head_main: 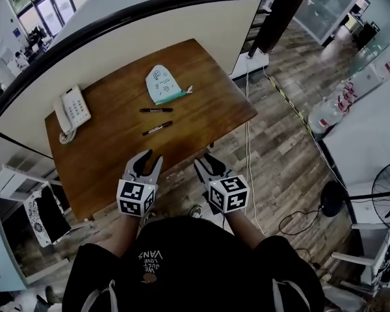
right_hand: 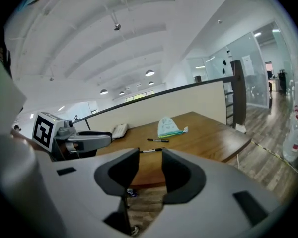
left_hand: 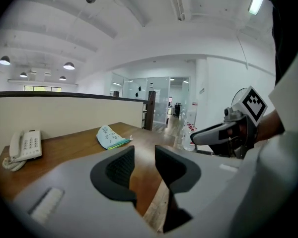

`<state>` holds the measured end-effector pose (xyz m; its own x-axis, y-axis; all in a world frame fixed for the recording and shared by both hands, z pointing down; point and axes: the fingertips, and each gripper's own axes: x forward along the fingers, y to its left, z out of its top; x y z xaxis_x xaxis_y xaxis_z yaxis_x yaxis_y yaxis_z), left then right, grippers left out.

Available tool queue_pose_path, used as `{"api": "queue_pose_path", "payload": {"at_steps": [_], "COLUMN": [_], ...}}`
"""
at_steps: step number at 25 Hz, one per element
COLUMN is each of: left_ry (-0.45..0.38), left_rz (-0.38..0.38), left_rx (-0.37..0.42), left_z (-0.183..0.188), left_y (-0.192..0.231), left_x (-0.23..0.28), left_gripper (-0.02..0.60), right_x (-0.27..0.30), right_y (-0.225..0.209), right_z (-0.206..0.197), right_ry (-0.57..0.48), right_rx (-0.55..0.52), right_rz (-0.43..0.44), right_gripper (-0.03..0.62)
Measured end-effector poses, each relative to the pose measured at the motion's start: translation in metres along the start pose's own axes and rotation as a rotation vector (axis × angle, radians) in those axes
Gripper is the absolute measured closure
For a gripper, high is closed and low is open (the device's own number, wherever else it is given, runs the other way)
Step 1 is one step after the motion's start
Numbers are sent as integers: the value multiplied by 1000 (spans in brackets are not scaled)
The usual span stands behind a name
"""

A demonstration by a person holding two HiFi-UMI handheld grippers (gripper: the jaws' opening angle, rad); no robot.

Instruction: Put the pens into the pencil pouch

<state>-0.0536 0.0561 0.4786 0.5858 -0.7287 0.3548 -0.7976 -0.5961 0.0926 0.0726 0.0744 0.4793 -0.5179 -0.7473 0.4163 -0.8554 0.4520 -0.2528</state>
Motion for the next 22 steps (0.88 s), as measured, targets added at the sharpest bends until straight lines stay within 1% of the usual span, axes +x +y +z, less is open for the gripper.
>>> {"api": "queue_pose_path", "payload": {"at_steps": [6, 9, 12, 14, 22], "left_ry": [3, 15, 23, 24, 24], "left_rz": [95, 110, 122, 118, 61], "left_rx": [-53, -60, -63, -64, -46], "left_z": [-2, -5, -6, -5, 8], "left_y": [-11, -11, 4, 15, 65], "left_x": [6, 6, 9, 14, 37], "left_gripper": [468, 468, 468, 468, 467], "right_x": [-1, 5, 17, 28, 82], "right_y": [-19, -27, -27, -27, -22], "right_z": [4, 3, 2, 2, 17], "right_ry": [32, 41, 50, 59, 70], "right_rx": [-41, -34, -21, -15, -7], "right_rz": [86, 98, 103, 100, 61], "right_gripper": [487, 487, 487, 487, 487]}}
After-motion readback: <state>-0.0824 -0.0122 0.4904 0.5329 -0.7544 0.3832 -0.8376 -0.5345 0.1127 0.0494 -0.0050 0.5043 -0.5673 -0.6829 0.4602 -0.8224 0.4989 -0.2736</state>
